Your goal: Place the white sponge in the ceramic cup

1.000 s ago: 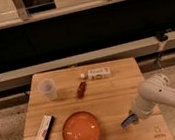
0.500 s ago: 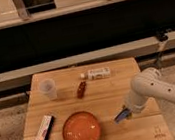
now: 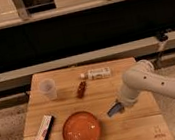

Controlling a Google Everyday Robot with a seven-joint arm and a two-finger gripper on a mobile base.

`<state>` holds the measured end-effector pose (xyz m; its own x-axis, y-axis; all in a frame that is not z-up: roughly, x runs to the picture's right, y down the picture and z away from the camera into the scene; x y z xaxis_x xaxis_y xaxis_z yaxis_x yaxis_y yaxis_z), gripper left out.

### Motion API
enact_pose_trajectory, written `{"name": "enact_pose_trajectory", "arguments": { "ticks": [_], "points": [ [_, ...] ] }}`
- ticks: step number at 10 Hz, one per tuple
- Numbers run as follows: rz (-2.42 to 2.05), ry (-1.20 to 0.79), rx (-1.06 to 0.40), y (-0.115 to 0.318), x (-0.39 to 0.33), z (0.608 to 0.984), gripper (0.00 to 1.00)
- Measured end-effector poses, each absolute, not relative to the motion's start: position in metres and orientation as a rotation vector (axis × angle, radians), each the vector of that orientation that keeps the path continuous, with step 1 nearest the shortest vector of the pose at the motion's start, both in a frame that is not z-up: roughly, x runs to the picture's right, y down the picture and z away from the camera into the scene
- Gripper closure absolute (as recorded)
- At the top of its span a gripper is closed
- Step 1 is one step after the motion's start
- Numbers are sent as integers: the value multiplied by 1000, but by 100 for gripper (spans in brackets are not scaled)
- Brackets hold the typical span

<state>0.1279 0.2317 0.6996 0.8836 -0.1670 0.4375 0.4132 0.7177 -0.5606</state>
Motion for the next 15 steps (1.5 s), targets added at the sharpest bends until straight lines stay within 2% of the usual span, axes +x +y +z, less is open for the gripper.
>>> {"name": "enact_pose_trajectory", "arguments": {
  "ticks": [15],
  "points": [
    [-456,-332,-632,127,-6,670,97]
  ]
}}
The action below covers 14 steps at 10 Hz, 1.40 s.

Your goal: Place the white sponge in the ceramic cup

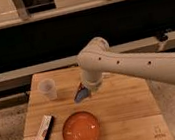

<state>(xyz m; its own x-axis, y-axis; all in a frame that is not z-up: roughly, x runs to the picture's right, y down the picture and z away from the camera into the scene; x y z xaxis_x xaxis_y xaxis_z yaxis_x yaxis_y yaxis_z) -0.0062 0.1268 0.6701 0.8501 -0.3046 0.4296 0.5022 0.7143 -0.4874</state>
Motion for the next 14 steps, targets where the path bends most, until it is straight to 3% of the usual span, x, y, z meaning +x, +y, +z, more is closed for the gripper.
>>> {"name": "enact_pose_trajectory", "arguments": {
  "ticks": [14],
  "points": [
    [-537,-353,-554,79,-95,703,97]
  ]
}}
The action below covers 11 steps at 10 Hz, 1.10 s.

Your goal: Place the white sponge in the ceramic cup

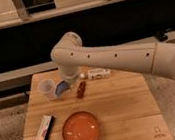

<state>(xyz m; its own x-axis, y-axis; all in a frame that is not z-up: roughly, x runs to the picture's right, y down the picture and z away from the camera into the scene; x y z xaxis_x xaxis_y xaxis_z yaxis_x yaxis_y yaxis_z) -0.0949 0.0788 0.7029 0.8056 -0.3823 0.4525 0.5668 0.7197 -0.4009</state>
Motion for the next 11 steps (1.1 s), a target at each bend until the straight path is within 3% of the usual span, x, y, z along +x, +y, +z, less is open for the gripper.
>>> {"name": "enact_pose_trajectory", "arguments": {
  "ticks": [11],
  "points": [
    [-647,-376,-509,62,-165,733,97]
  ]
}}
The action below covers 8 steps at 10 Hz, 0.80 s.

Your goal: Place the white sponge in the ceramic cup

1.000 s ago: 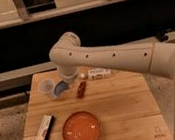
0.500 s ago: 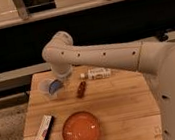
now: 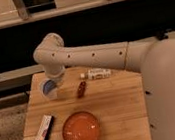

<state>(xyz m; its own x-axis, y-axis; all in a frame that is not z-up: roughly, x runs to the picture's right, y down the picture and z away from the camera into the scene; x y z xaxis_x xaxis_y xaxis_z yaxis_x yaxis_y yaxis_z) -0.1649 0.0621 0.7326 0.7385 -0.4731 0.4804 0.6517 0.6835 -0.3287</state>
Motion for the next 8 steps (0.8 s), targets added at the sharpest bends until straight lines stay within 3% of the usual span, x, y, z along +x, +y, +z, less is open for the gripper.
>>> {"name": "enact_pose_trajectory", "arguments": {
  "ticks": [8],
  "points": [
    [-684,-368,-494,55,-180,749,97]
  ]
}}
